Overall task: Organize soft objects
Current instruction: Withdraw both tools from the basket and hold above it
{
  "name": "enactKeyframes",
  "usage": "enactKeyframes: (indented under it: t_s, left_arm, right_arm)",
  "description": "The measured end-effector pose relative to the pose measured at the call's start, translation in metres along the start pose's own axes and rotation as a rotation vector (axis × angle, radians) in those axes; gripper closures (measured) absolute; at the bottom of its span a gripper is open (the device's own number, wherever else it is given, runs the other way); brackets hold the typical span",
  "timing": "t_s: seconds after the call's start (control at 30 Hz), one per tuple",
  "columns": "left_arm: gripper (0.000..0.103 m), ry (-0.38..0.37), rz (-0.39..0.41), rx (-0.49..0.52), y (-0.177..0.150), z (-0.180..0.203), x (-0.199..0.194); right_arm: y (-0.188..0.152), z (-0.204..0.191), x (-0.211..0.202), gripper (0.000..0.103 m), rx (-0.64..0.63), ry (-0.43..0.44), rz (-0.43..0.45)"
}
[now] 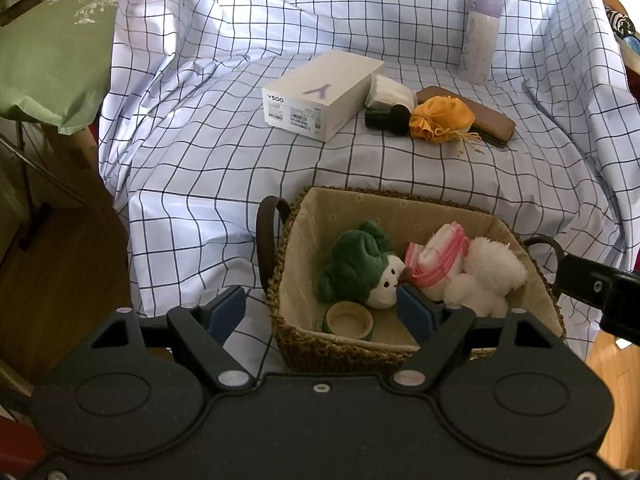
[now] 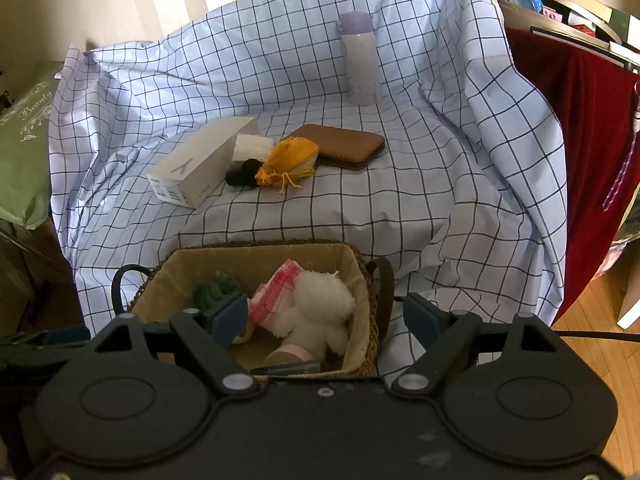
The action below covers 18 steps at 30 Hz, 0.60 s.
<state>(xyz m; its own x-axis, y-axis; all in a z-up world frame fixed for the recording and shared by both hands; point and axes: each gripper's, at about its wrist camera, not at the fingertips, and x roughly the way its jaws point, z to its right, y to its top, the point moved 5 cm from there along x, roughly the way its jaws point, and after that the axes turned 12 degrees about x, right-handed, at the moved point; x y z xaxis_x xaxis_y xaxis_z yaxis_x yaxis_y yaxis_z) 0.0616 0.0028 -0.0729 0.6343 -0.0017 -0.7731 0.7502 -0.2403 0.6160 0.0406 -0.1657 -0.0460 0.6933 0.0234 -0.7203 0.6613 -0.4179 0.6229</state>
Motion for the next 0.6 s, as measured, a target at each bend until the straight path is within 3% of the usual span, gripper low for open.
enactKeyframes:
  t_s: [0.2, 0.33, 0.6]
  left_arm:
    - [0.024, 0.003, -0.002, 0.0, 0.0004, 0.0003, -0.0004]
    - [0.013, 0.012, 0.002, 0.001, 0.0004, 0.0003, -0.0013]
    - [0.013, 0.015, -0.001, 0.002, 0.0012, 0.0014, -0.0012]
  right_arm:
    - [-0.001, 0.0003, 0.0014, 0.017, 0.004, 0.0, -0.007]
    - [-0.0012, 0.0001, 0.0013, 0.016, 0.002, 0.001, -0.007]
    - [-0.0013, -0.0001, 0.002, 0.016, -0.004, 0.004, -0.01]
